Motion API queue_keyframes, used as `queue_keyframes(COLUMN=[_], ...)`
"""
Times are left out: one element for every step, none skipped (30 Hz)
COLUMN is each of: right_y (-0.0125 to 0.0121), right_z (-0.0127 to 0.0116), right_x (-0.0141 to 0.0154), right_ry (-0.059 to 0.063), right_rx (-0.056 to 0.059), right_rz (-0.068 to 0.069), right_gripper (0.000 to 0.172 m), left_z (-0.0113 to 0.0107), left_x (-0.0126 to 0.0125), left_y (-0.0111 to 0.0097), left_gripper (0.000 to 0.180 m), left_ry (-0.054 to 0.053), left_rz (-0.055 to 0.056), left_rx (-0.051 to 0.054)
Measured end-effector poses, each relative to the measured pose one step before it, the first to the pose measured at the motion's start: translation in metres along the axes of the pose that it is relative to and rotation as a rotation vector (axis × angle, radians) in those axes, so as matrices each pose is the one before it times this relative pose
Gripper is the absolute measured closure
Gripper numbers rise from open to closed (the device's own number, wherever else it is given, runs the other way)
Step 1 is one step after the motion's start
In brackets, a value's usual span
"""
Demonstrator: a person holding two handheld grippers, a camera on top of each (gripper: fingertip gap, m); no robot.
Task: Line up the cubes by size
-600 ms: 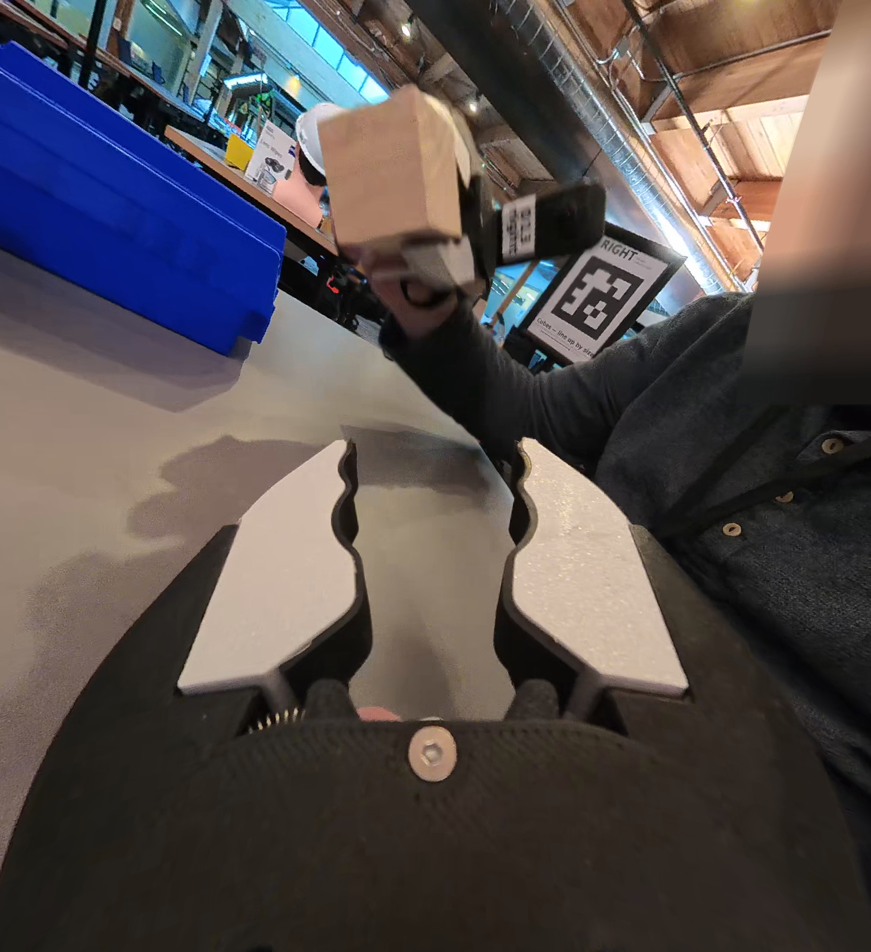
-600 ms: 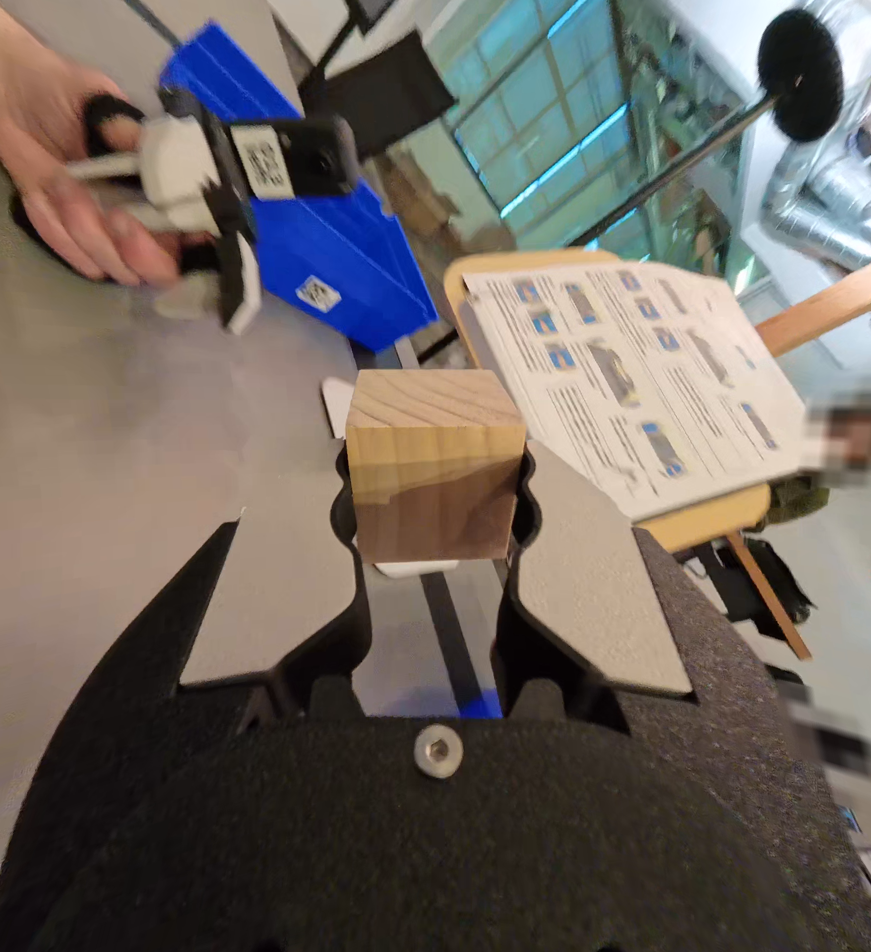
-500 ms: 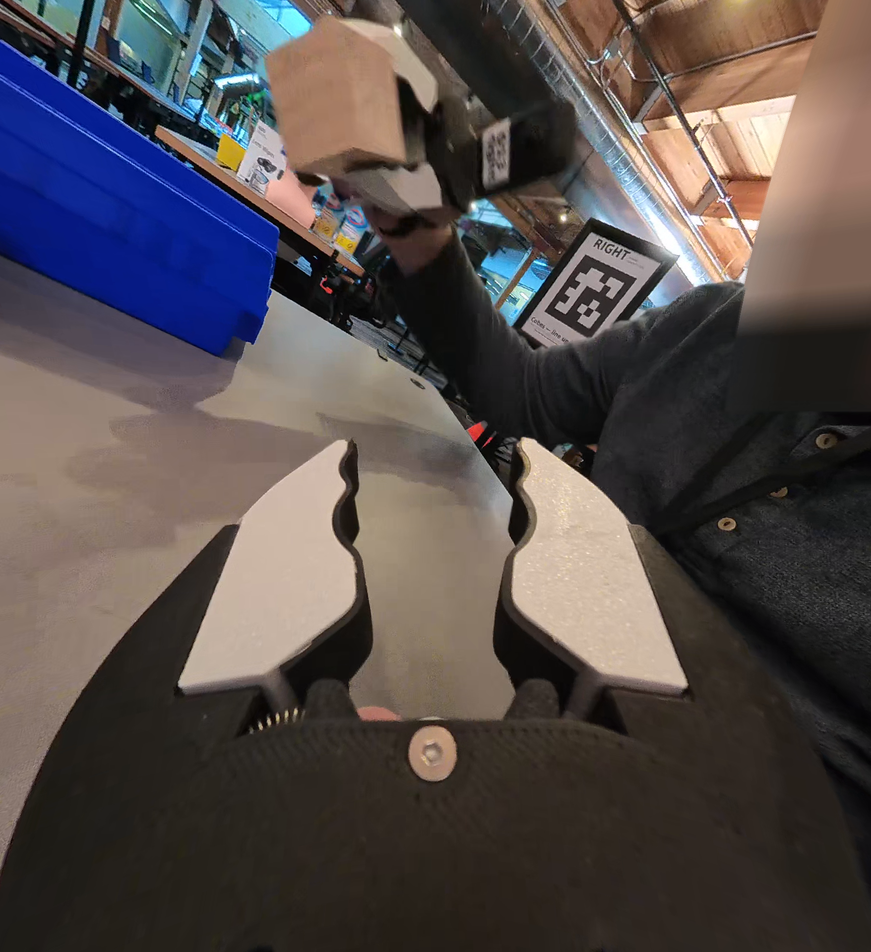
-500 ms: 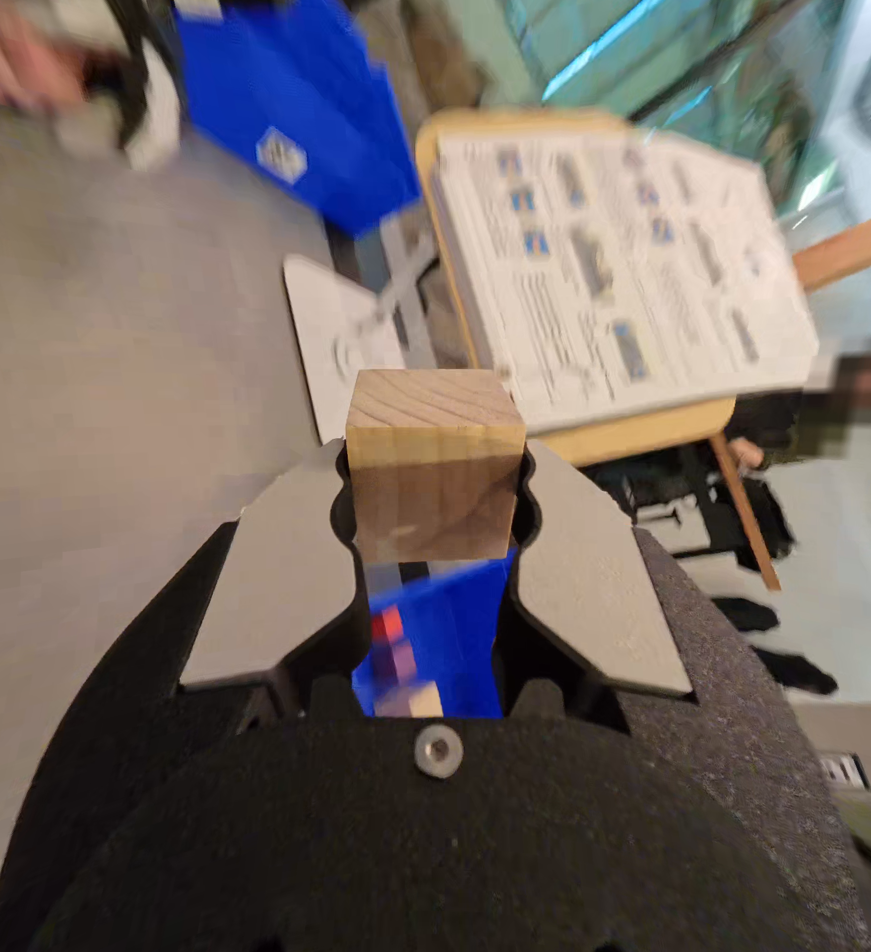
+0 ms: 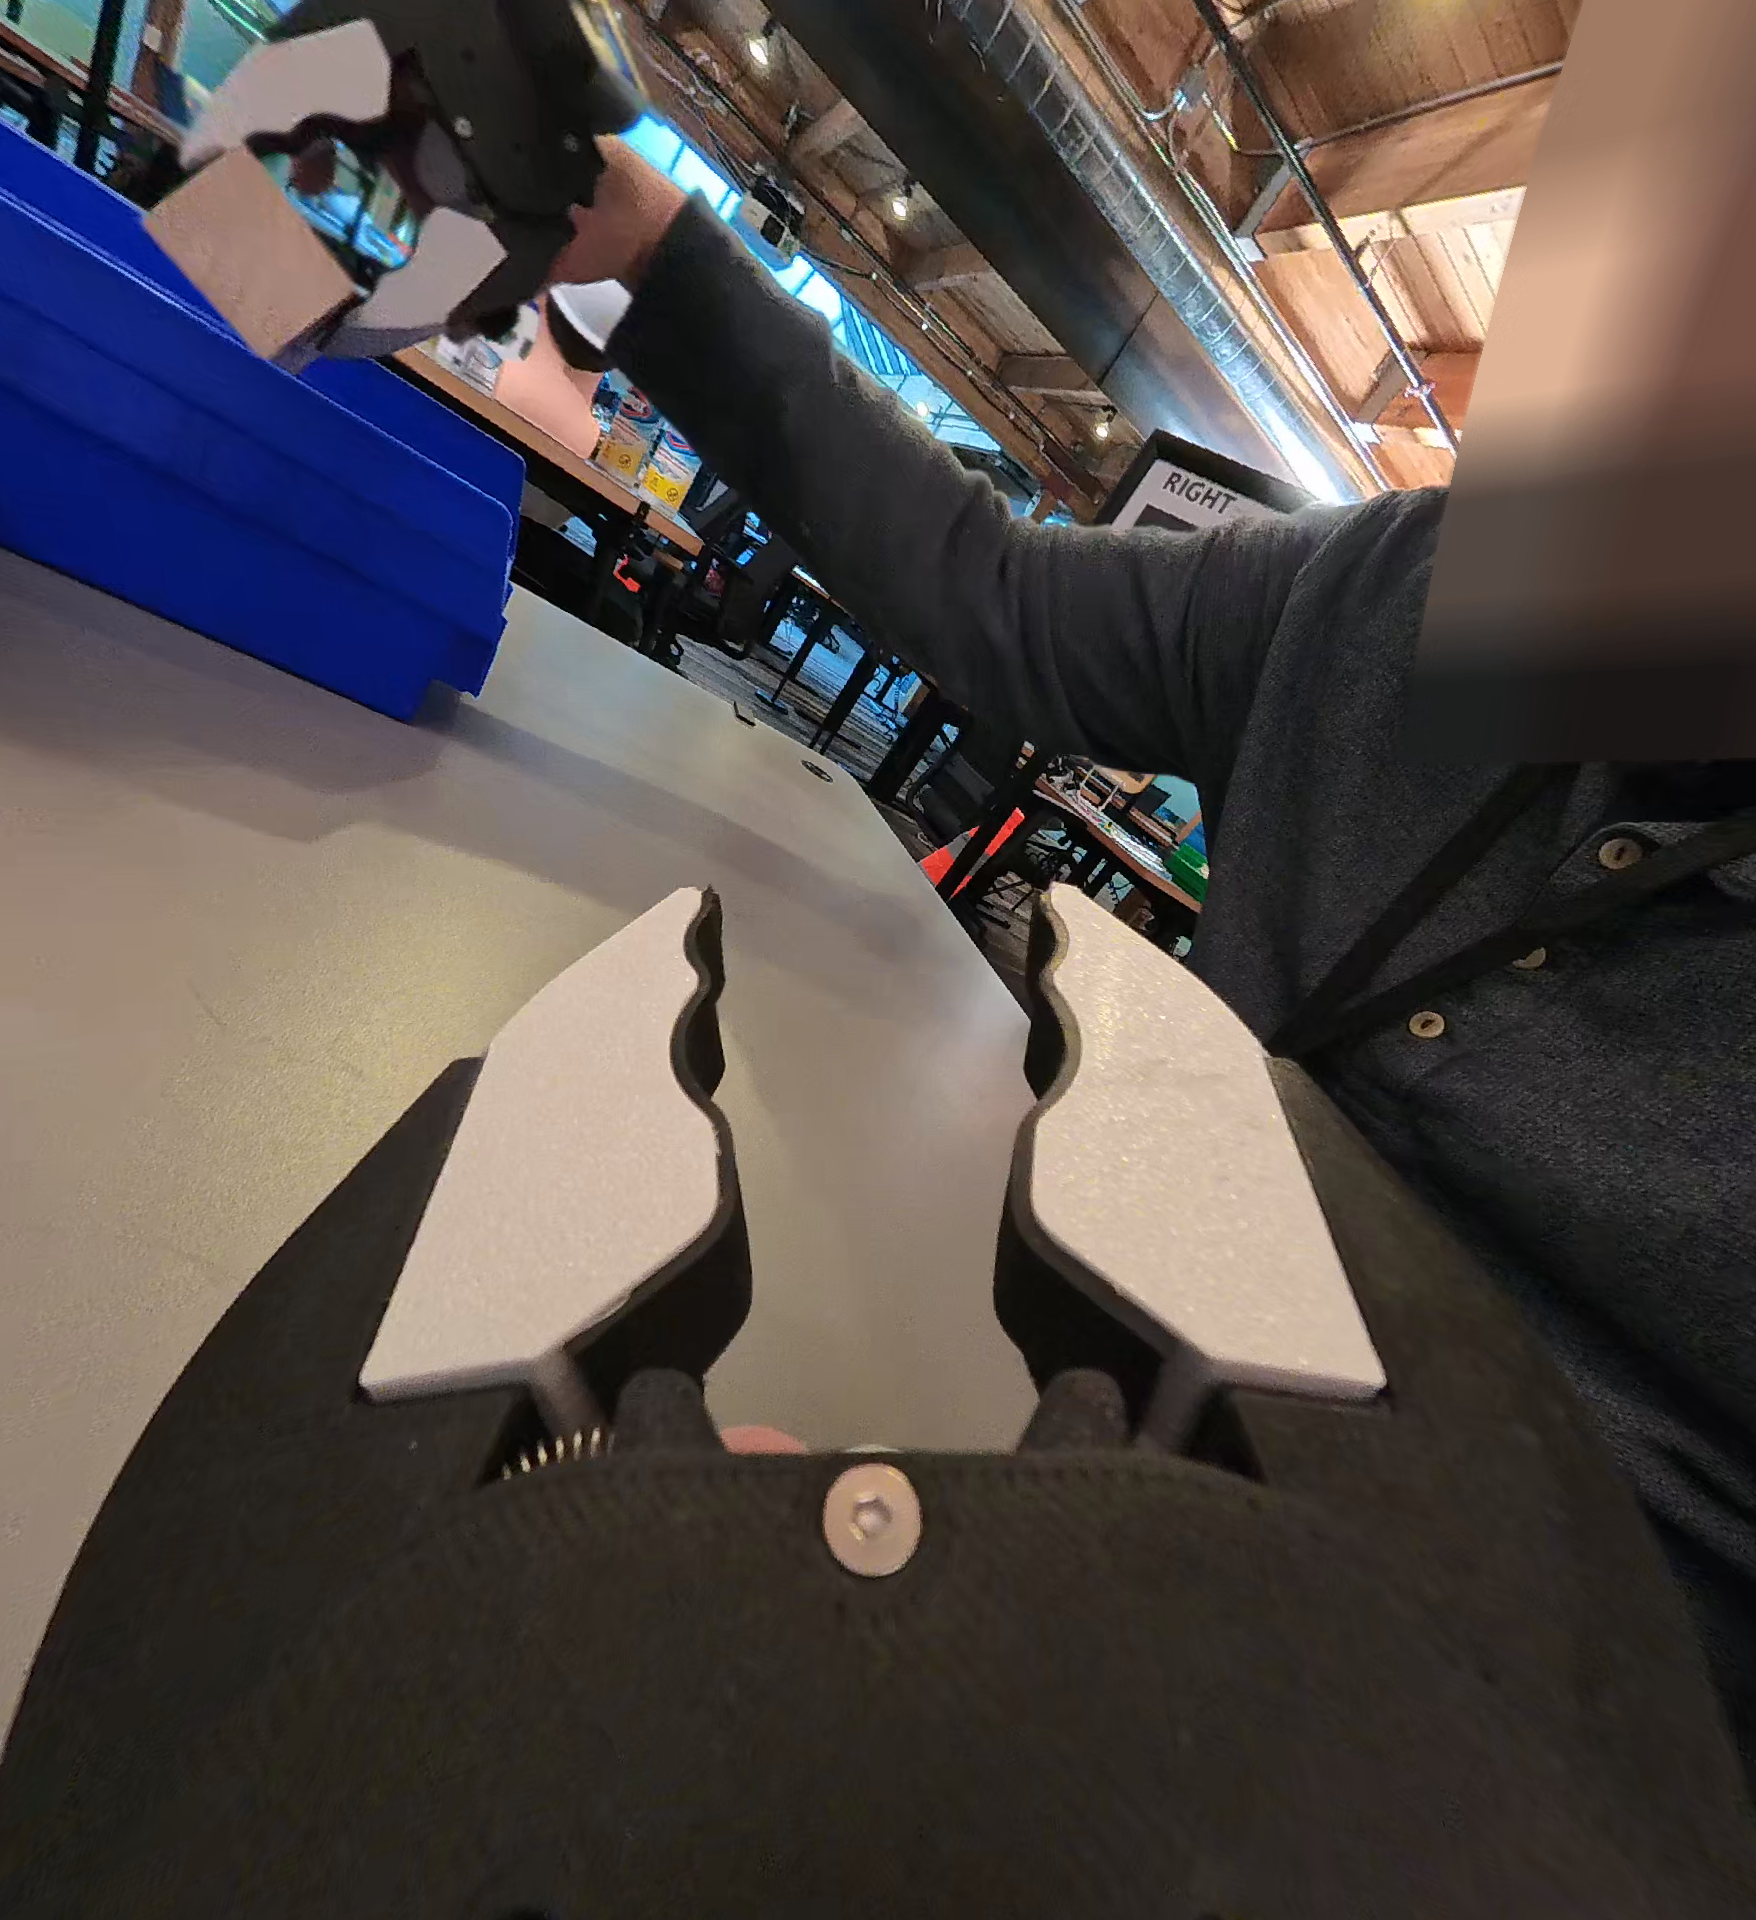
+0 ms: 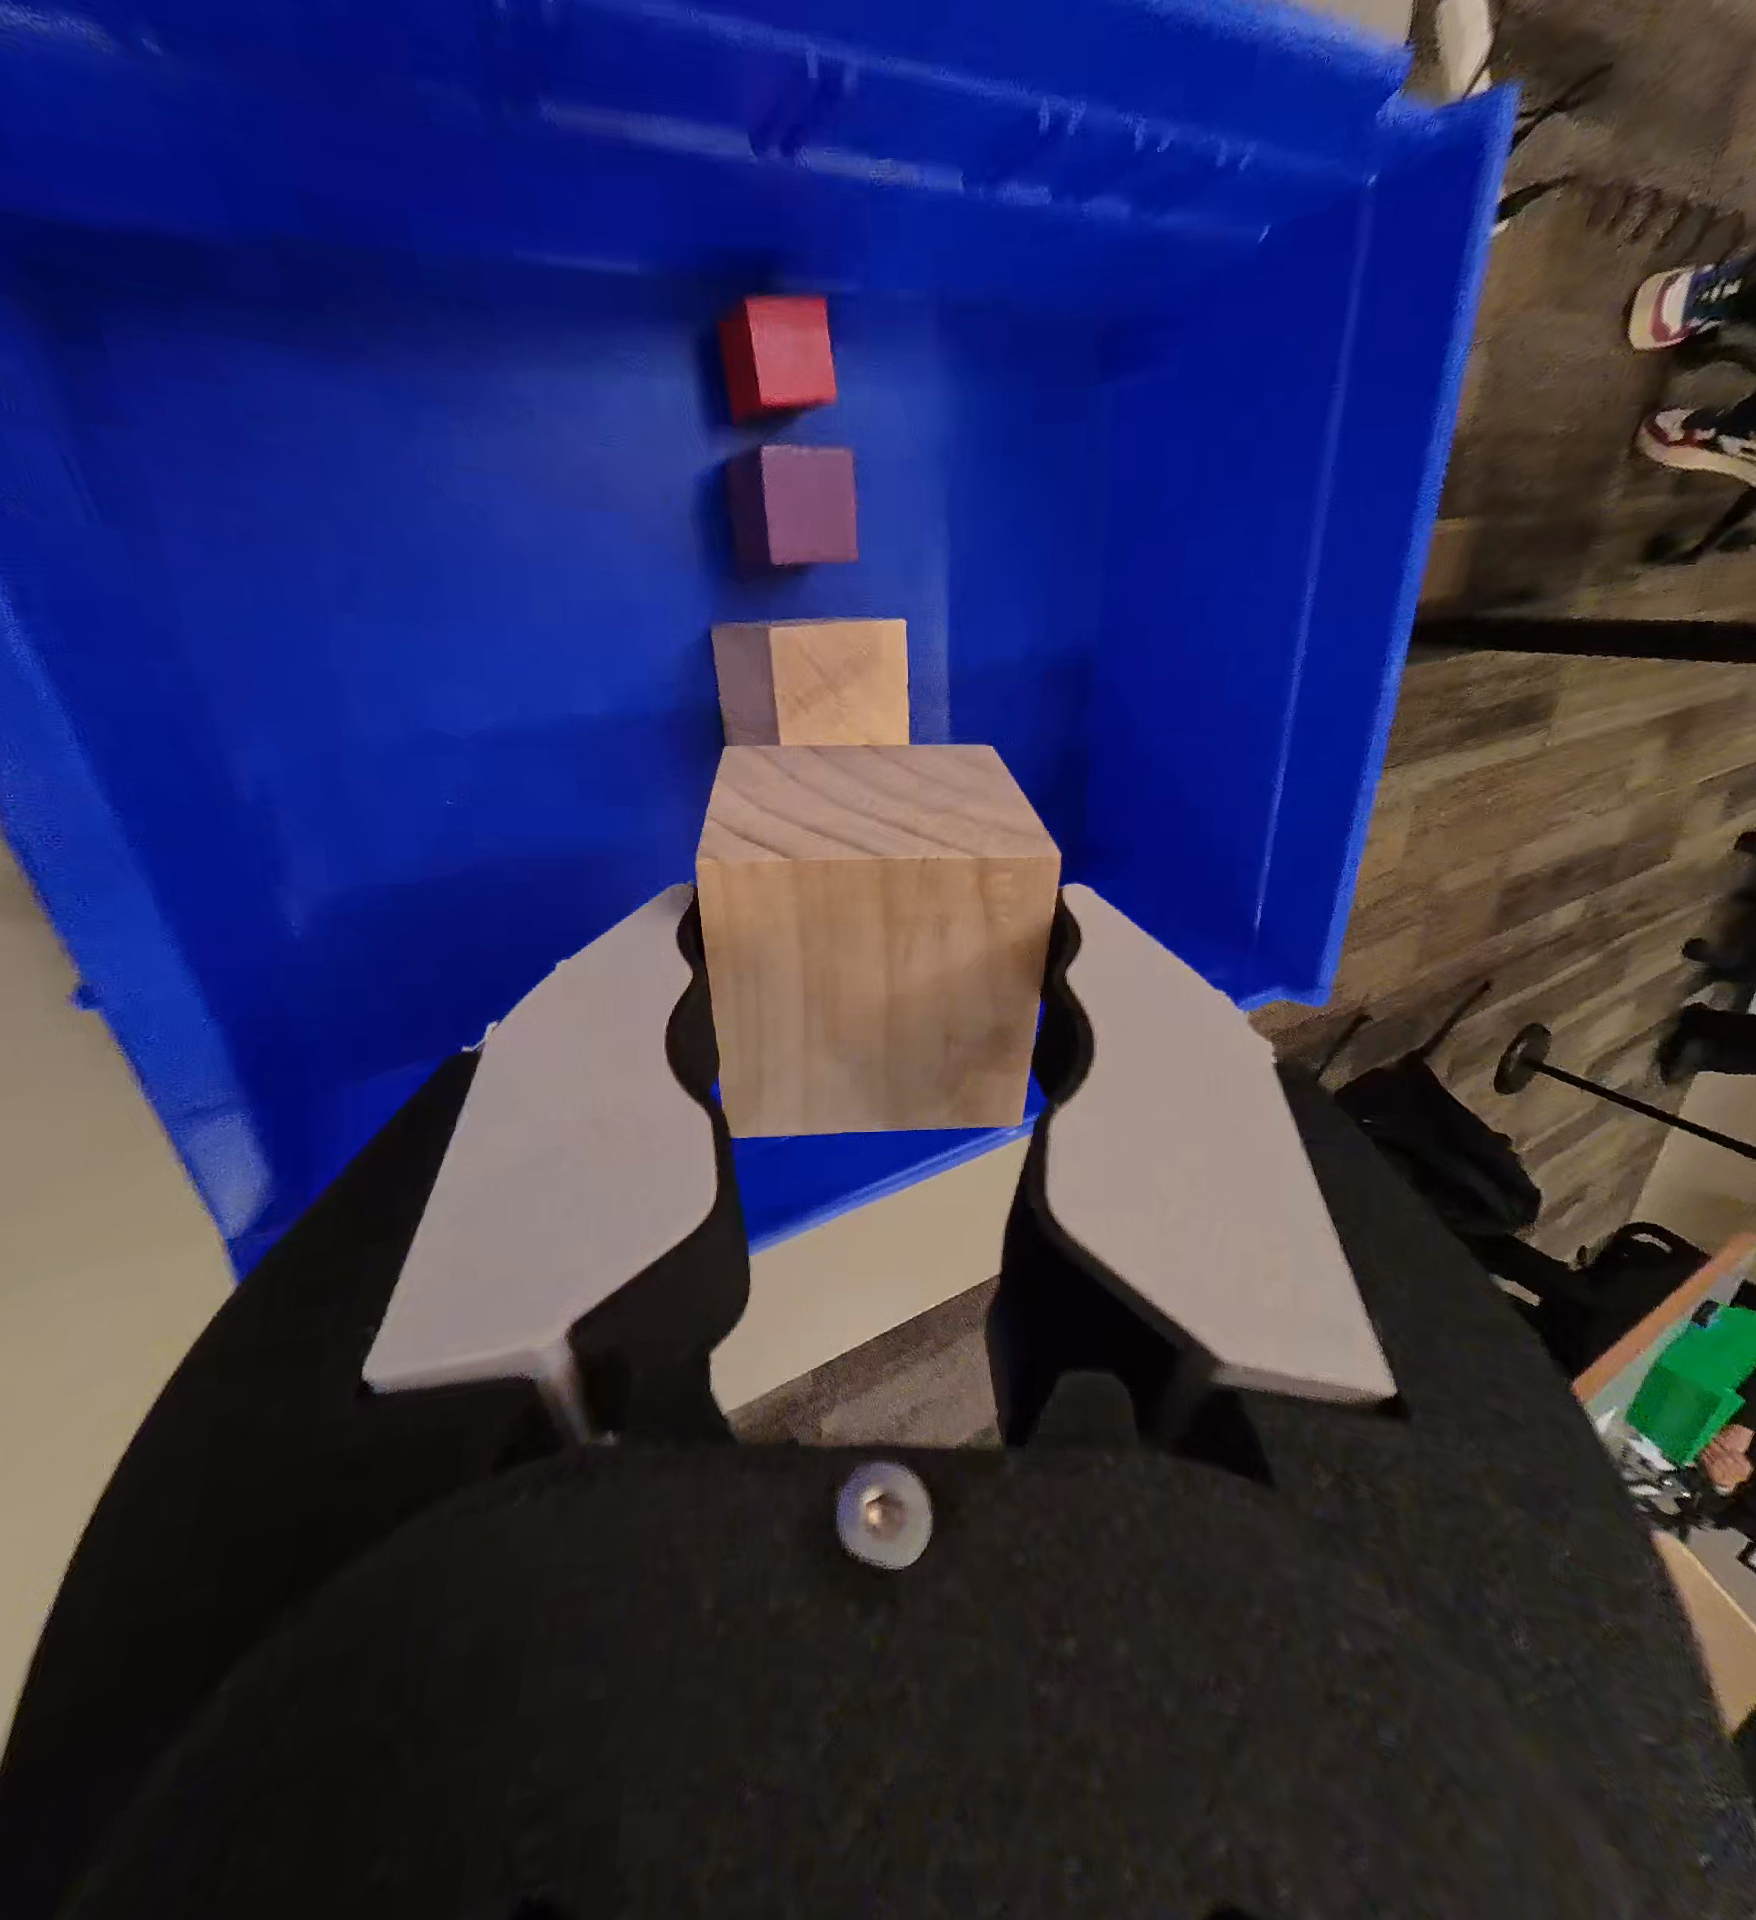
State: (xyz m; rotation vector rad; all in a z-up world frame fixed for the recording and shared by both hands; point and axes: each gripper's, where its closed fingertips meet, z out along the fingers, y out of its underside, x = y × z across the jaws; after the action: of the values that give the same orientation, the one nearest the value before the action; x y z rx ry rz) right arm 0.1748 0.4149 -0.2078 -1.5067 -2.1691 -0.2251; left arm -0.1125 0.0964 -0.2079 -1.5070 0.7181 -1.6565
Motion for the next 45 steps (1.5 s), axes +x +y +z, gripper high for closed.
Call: queue_keyframes(right_y=[0.00162, 0.00211, 0.00335, 0.00424, 0.00418, 0.00267, 0.00118, 0.00072, 0.00064, 0.00033, 0.00056, 0.00159, 0.00168, 0.00109, 0.00018, 0.00064, 0.00078, 0.00010, -0.00055, -0.00085, -0.00116, -0.00162, -0.00041, 0.00164, 0.00095, -0.00141, -0.00204, -0.00031, 0.00037, -0.00026, -0.00030, 0.00030, 0.00048, -0.00011, 0.00045, 0.00058, -0.00006, 0.00020, 0.00094, 0.00062, -0.00008, 0.00042, 0.00236, 0.00177, 0.00020], right_z=[0.00623, 0.00567, 0.00557, 0.00552, 0.00496, 0.00434, 0.00360, 0.00335, 0.00336, 0.00348, 0.00377, 0.00383, 0.00367, 0.00325, 0.00287, 0.00272, 0.00197, 0.00068, 0.00036, 0.00018, 0.00028, 0.00064, 0.00122, 0.00168, 0.00200, 0.00158, 0.00134, 0.00186, 0.00203, 0.00160, 0.00104, 0.00071, 0.00013, -0.00006, 0.00030, 0.00025, 0.00010, 0.00007, 0.00038, 0.00040, 0.00000, -0.00001, 0.00085, 0.00110, 0.00034], right_x=[0.00113, -0.00054, 0.00016, 0.00103, 0.00091, 0.00041, 0.00038, 0.00093, 0.00015, -0.00075, -0.00077, -0.00095, -0.00103, -0.00057, -0.00018, 0.00012, 0.00078, 0.00090, 0.00025, 0.00030, -0.00042, -0.00054, -0.00081, -0.00019, -0.00087, -0.00005, 0.00025, -0.00046, -0.00038, -0.00058, -0.00019, 0.00015, 0.00010, 0.00027, 0.00007, -0.00047, -0.00010, 0.00001, 0.00005, 0.00009, 0.00011, -0.00004, -0.00166, -0.00064, 0.00019], right_ry=[-0.0107, -0.0240, -0.0205, -0.0153, -0.0158, -0.0203, -0.0214, -0.0152, -0.0154, -0.0152, -0.0107, -0.0101, -0.0103, -0.0084, -0.0079, -0.0057, 0.0001, 0.0008, -0.0057, -0.0039, -0.0057, -0.0053, -0.0063, -0.0042, -0.0093, -0.0041, -0.0013, -0.0057, -0.0039, -0.0038, -0.0024, 0.0001, 0.0007, -0.0002, -0.0009, -0.0037, -0.0035, -0.0018, 0.0016, 0.0006, -0.0010, -0.0035, -0.0166, -0.0051, 0.0037], right_rx=[-0.0183, -0.0263, -0.0337, -0.0367, -0.0317, -0.0167, -0.0050, -0.0020, -0.0048, -0.0082, -0.0156, -0.0243, -0.0246, -0.0170, -0.0081, -0.0093, -0.0138, -0.0111, -0.0071, -0.0074, -0.0068, -0.0035, -0.0107, -0.0221, -0.0148, 0.0037, 0.0092, -0.0030, -0.0084, -0.0035, -0.0025, -0.0068, -0.0061, -0.0014, -0.0037, -0.0040, -0.0009, -0.0024, -0.0096, -0.0089, -0.0028, -0.0046, -0.0181, -0.0118, 0.0014], right_rz=[-0.0155, -0.0109, -0.0112, -0.0127, -0.0132, -0.0014, 0.0054, 0.0030, 0.0009, -0.0057, -0.0122, -0.0128, -0.0116, -0.0072, -0.0017, -0.0017, -0.0065, -0.0089, -0.0029, -0.0039, -0.0072, -0.0083, -0.0069, -0.0056, -0.0029, -0.0012, -0.0009, -0.0015, -0.0036, -0.0033, -0.0004, -0.0024, -0.0057, -0.0025, -0.0004, -0.0015, 0.0035, 0.0010, -0.0058, -0.0050, -0.0015, 0.0066, 0.0173, 0.0018, -0.0056], right_gripper=[0.112, 0.112, 0.112, 0.112, 0.112, 0.112, 0.112, 0.112, 0.112, 0.112, 0.112, 0.112, 0.112, 0.112, 0.112, 0.112, 0.112, 0.112, 0.112, 0.112, 0.112, 0.112, 0.112, 0.112, 0.112, 0.112, 0.111, 0.111, 0.111, 0.111, 0.111, 0.111, 0.111, 0.111, 0.111, 0.111, 0.111, 0.111, 0.111, 0.111, 0.111, 0.111, 0.112, 0.112, 0.112], left_z=[0.00004, -0.00007, 0.00002, 0.00005, -0.00008, -0.00001, 0.00007, -0.00004, 0.00000, 0.00006, 0.00008, -0.00011, 0.00010, 0.00000, 0.00000, 0.00000, -0.00007, -0.00007, 0.00007, 0.00000, 0.00001, 0.00001, 0.00000, -0.00010, 0.00002, -0.00009, 0.00009, -0.00002, -0.00001, 0.00002, -0.00002, -0.00006, -0.00006, 0.00000, 0.00000, 0.00000, 0.00002, -0.00008, 0.00002, 0.00006, 0.00017, 0.00017, -0.00001, 0.00002, -0.00007], left_x=[0.00032, 0.00013, 0.00004, 0.00009, 0.00021, 0.00029, 0.00012, 0.00012, 0.00023, 0.00027, 0.00005, 0.00009, 0.00023, 0.00008, 0.00011, 0.00003, 0.00002, 0.00001, 0.00006, 0.00011, 0.00006, -0.00004, 0.00004, 0.00000, 0.00019, 0.00007, 0.00010, 0.00001, 0.00010, 0.00015, 0.00000, 0.00010, -0.00003, 0.00014, 0.00003, 0.00000, 0.00007, 0.00000, 0.00012, 0.00014, 0.00013, -0.00003, 0.00004, 0.00013, -0.00001], left_y=[0.00021, -0.00003, -0.00008, 0.00013, -0.00001, 0.00001, 0.00009, 0.00009, 0.00003, 0.00004, 0.00003, 0.00010, 0.00001, 0.00001, 0.00001, 0.00002, -0.00006, -0.00006, 0.00007, 0.00005, -0.00007, -0.00001, 0.00000, 0.00000, -0.00006, 0.00002, 0.00002, 0.00003, 0.00006, -0.00003, 0.00004, -0.00009, -0.00012, 0.00004, 0.00000, -0.00005, -0.00003, 0.00000, -0.00008, 0.00013, 0.00009, 0.00028, -0.00003, 0.00001, -0.00002], left_gripper=[0.125, 0.125, 0.125, 0.125, 0.125, 0.125, 0.125, 0.125, 0.125, 0.125, 0.125, 0.125, 0.125, 0.125, 0.125, 0.125, 0.125, 0.125, 0.125, 0.125, 0.125, 0.125, 0.125, 0.125, 0.125, 0.125, 0.125, 0.125, 0.125, 0.125, 0.125, 0.125, 0.125, 0.125, 0.125, 0.125, 0.125, 0.125, 0.125, 0.125, 0.125, 0.125, 0.125, 0.125, 0.125], left_ry=[0.0018, 0.0006, 0.0007, 0.0014, 0.0012, 0.0016, 0.0015, 0.0017, 0.0012, 0.0027, 0.0014, 0.0006, 0.0011, 0.0009, 0.0007, 0.0010, 0.0008, 0.0002, 0.0006, 0.0004, 0.0003, -0.0003, 0.0002, 0.0009, 0.0007, 0.0006, -0.0002, 0.0003, 0.0005, 0.0009, 0.0006, 0.0009, 0.0003, 0.0006, 0.0002, 0.0004, 0.0004, 0.0004, 0.0007, 0.0006, 0.0011, -0.0003, 0.0002, 0.0005, 0.0002], left_rz=[0.0010, 0.0005, -0.0004, -0.0006, 0.0004, 0.0008, -0.0009, -0.0005, 0.0001, -0.0002, -0.0013, 0.0002, 0.0007, 0.0004, -0.0002, -0.0005, -0.0008, 0.0002, 0.0002, 0.0003, 0.0005, 0.0001, -0.0001, -0.0003, 0.0005, 0.0012, 0.0002, 0.0004, 0.0007, -0.0004, -0.0008, 0.0002, -0.0001, 0.0003, -0.0001, -0.0003, -0.0002, 0.0000, 0.0003, 0.0003, 0.0001, -0.0002, 0.0006, 0.0004, -0.0002], left_rx=[-0.0006, 0.0005, 0.0002, -0.0007, 0.0004, -0.0003, -0.0003, -0.0005, 0.0002, -0.0006, -0.0003, 0.0002, -0.0001, 0.0000, -0.0001, 0.0001, 0.0005, 0.0003, -0.0004, 0.0000, -0.0001, 0.0001, 0.0000, 0.0001, 0.0002, 0.0002, -0.0003, -0.0002, 0.0000, 0.0003, -0.0001, 0.0005, 0.0004, 0.0001, 0.0000, 0.0000, 0.0002, 0.0005, 0.0000, -0.0005, -0.0004, -0.0017, -0.0004, 0.0004, 0.0007])
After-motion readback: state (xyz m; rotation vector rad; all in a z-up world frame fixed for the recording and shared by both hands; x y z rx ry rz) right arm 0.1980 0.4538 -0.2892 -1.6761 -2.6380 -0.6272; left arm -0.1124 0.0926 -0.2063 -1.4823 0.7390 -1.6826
